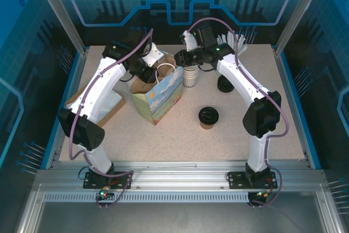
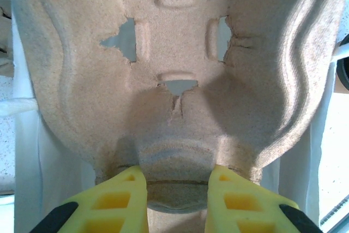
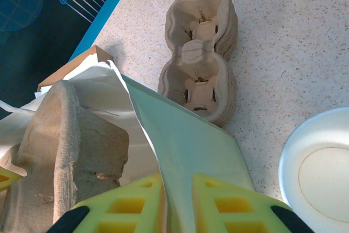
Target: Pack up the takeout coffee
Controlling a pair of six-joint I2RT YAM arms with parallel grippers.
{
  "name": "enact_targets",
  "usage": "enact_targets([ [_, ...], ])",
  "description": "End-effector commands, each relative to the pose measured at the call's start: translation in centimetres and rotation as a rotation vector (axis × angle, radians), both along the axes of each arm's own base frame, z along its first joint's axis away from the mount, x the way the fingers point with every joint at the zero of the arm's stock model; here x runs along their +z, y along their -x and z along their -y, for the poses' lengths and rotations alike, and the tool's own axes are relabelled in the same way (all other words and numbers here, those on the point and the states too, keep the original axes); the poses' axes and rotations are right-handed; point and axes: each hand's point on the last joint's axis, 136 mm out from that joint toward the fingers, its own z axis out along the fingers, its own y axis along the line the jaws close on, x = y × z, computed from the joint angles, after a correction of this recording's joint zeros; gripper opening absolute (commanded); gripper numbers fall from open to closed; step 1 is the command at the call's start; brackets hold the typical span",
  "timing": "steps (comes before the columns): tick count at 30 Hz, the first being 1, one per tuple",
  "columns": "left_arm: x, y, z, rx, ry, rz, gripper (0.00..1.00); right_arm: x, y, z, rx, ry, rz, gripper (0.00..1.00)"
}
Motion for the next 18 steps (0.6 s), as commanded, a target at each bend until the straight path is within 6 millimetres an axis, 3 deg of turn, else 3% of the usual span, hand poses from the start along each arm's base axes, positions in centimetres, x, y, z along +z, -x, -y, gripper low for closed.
enact_targets([
  [1, -0.53, 0.62, -0.62, -0.007, -0.042, -0.036, 0.23, 0.73, -0.21, 0.65, -0.020, -0.005, 0.013, 0.21],
  [18, -1.24, 0.74, -0.98, -0.002, -0.053, -0.073, 0.23, 1.16, -0.78, 1.21, -0.058, 0.000, 0.014, 0.20],
])
